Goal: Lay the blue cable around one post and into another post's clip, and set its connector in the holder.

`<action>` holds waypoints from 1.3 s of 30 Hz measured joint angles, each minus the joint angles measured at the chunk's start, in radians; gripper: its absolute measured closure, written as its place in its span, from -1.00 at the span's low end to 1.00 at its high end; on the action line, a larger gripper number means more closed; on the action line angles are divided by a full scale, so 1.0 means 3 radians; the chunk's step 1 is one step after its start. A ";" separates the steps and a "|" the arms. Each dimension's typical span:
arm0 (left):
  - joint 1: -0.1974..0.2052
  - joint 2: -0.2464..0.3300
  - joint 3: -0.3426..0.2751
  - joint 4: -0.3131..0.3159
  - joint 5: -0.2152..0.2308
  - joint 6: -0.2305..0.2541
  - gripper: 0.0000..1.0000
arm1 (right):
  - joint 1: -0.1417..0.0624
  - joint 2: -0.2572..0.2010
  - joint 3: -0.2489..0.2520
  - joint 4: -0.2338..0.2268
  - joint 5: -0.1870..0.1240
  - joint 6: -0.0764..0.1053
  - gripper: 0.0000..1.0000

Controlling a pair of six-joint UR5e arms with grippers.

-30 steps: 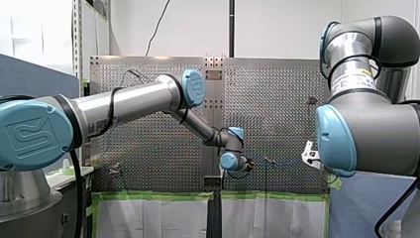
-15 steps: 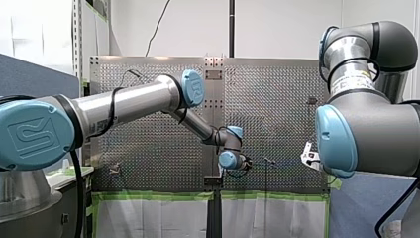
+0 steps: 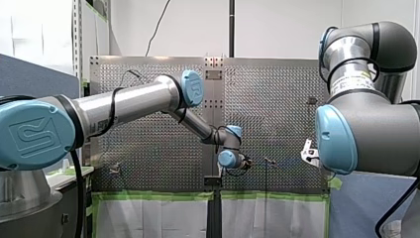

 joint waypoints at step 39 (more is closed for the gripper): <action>-0.0100 0.0177 -0.0320 -0.0029 0.0007 0.0382 -0.96 | 0.0032 0.0070 -0.0095 0.0107 0.0002 -0.0056 1.00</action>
